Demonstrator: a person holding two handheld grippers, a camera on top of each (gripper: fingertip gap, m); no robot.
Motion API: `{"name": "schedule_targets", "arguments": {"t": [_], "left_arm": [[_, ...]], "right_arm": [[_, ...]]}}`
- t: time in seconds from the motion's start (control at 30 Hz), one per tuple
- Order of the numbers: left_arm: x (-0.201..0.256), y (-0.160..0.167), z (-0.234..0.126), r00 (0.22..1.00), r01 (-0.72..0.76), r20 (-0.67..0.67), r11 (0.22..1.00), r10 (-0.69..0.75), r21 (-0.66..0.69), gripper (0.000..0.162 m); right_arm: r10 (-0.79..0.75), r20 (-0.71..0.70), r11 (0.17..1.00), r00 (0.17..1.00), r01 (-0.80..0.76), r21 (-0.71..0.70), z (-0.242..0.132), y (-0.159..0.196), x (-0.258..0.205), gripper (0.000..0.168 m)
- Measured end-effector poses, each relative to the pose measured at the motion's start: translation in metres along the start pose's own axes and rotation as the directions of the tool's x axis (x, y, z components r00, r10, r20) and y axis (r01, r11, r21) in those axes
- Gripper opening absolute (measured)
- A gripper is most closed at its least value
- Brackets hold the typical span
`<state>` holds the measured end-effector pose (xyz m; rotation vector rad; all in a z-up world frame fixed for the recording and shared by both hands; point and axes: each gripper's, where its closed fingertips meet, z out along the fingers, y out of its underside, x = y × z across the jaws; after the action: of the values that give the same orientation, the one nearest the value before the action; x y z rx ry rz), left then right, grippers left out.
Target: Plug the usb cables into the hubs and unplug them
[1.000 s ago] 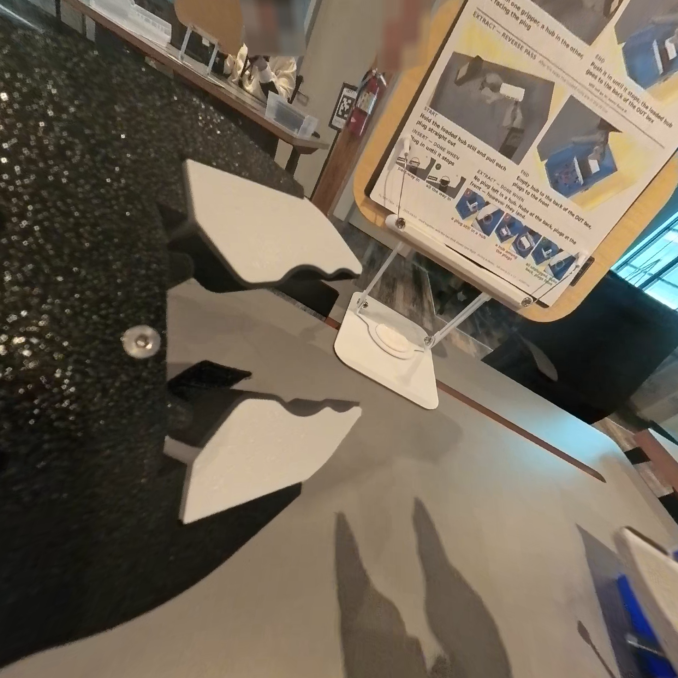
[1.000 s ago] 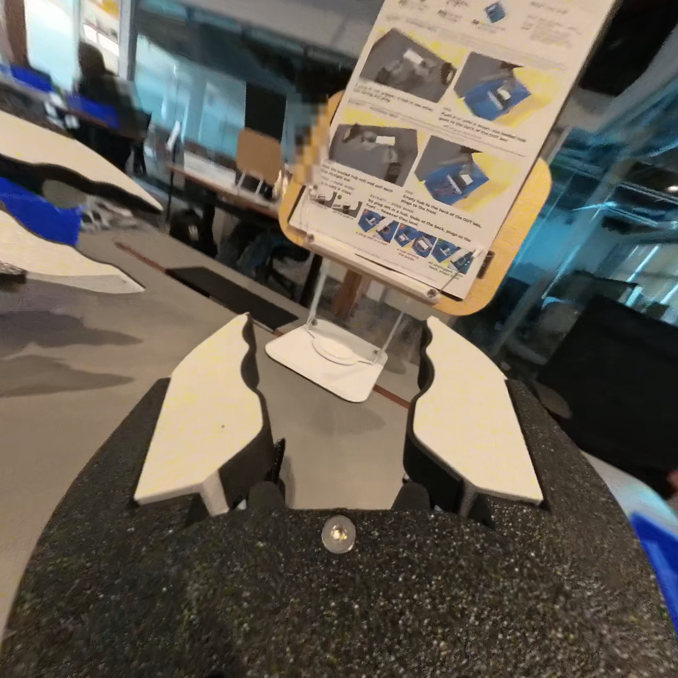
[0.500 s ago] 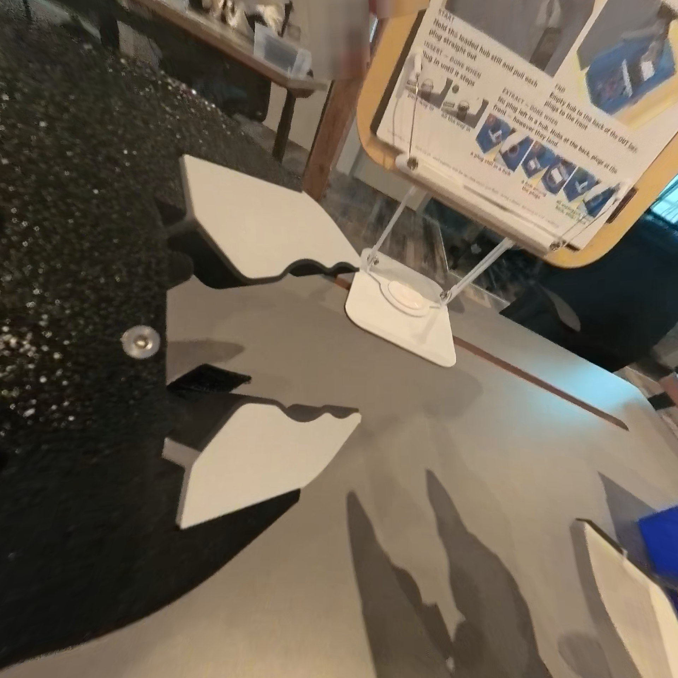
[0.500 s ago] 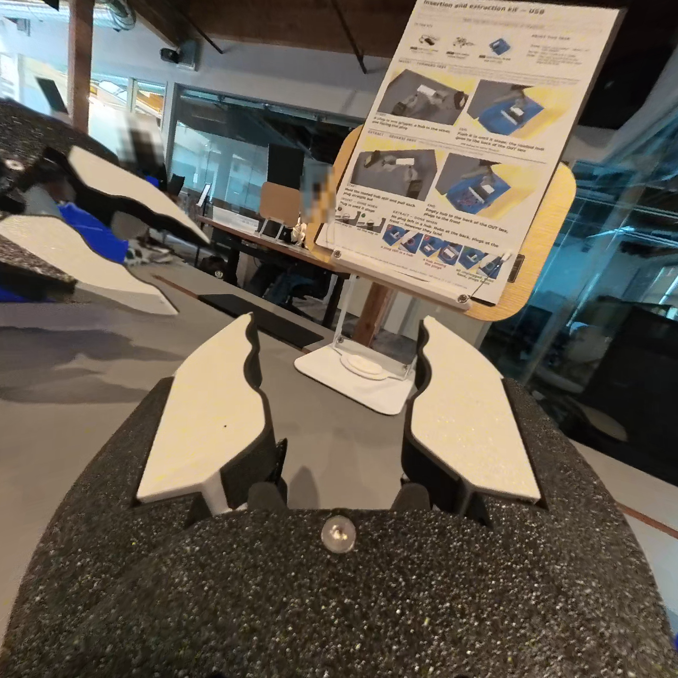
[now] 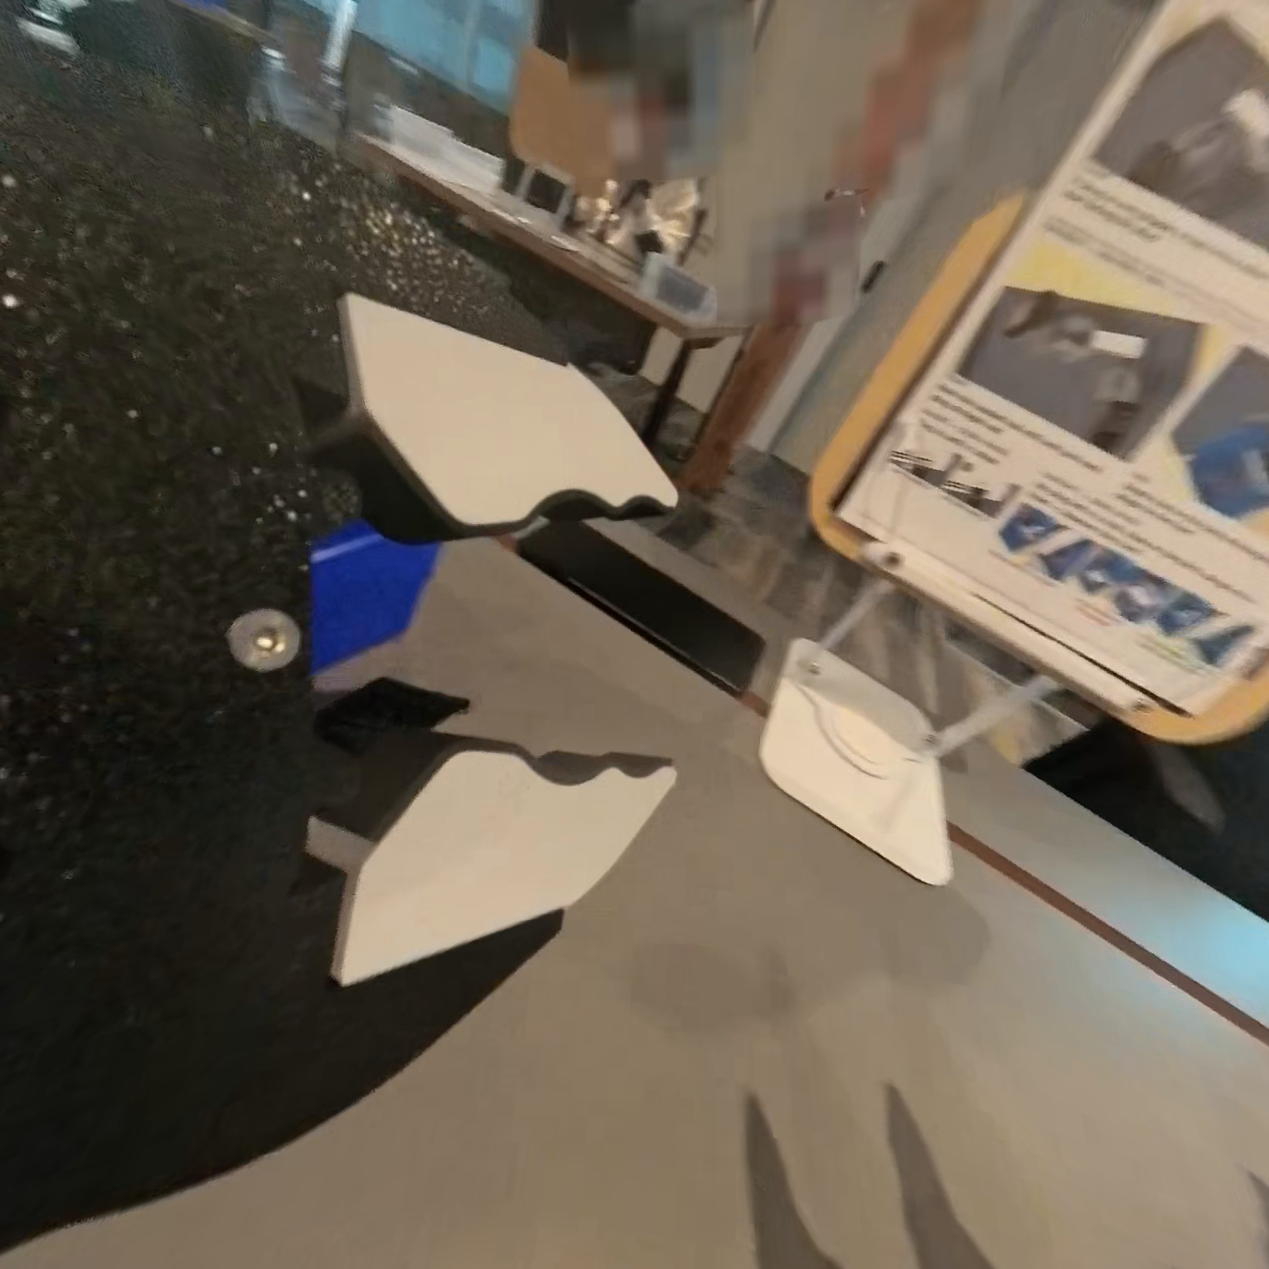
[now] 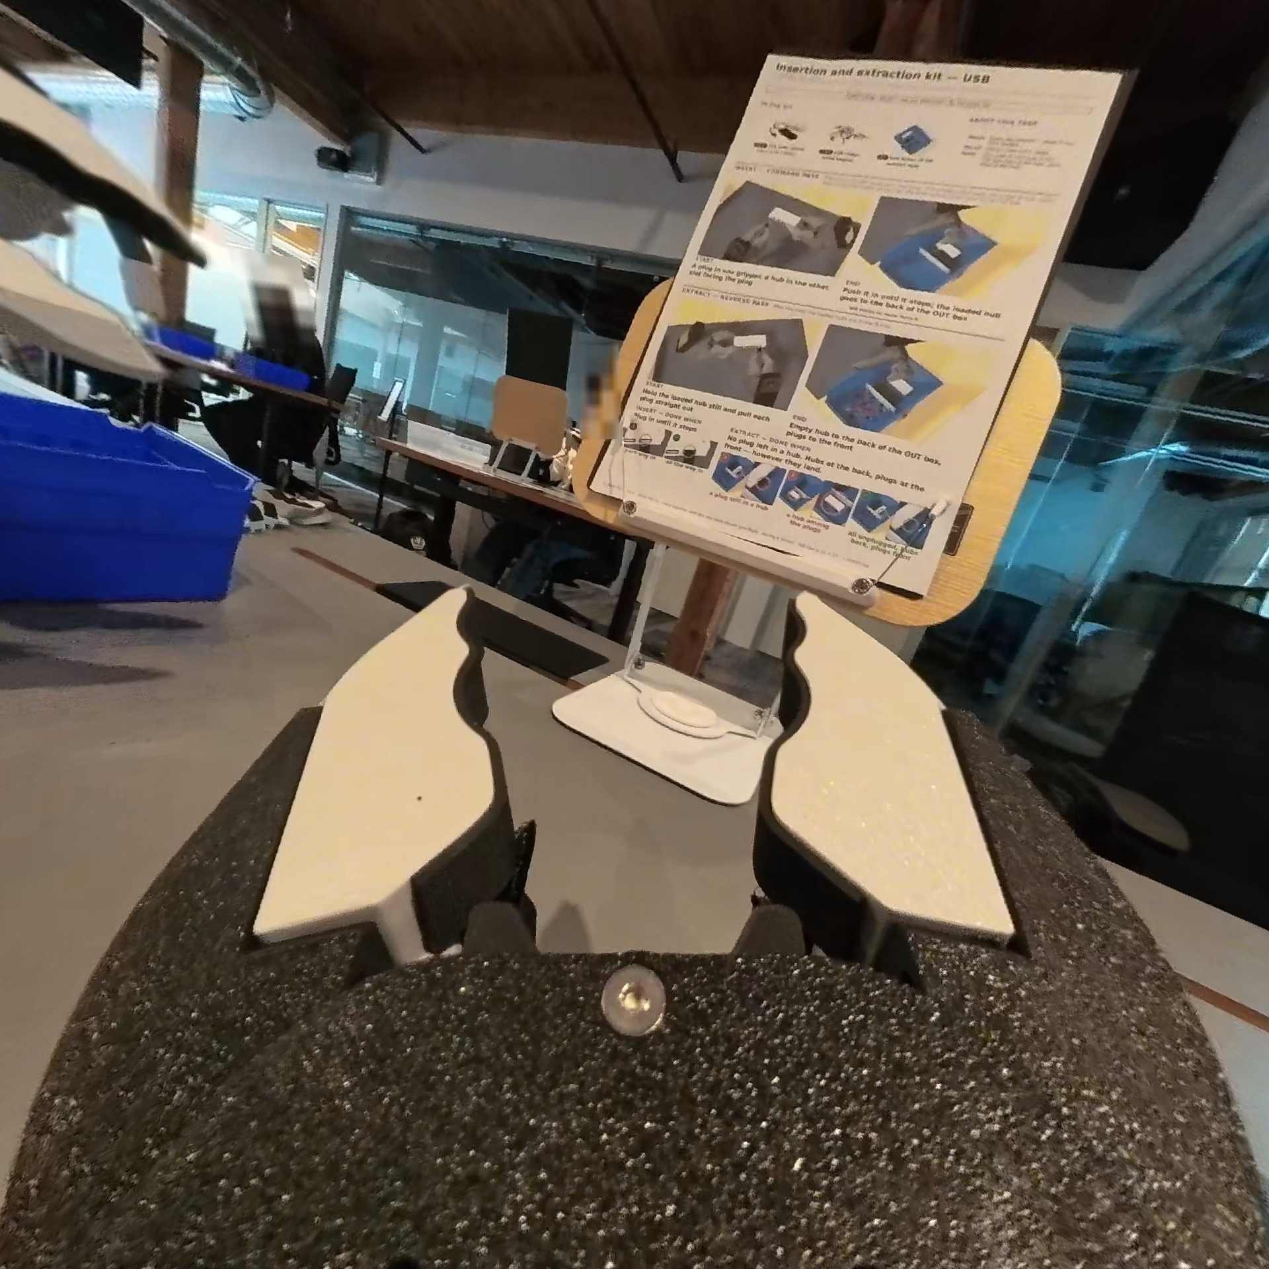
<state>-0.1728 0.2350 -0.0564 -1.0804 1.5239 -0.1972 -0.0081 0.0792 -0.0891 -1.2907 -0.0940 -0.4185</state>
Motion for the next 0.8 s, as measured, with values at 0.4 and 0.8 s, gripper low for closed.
{"name": "schedule_targets", "arguments": {"t": [0.4,0.8], "left_arm": [[-0.01,0.152,-0.104,0.931,0.365,0.152,0.837,-0.332,-0.408,0.077],[0.026,0.203,-0.104,0.943,0.315,0.118,0.719,-0.312,-0.619,0.042]], "right_arm": [[0.037,0.021,0.999,0.999,-0.037,0.002,0.0,0.0,-0.005,0.08],[0.049,0.009,0.999,0.999,-0.049,0.002,-0.002,-0.001,-0.002,0.078]]}}
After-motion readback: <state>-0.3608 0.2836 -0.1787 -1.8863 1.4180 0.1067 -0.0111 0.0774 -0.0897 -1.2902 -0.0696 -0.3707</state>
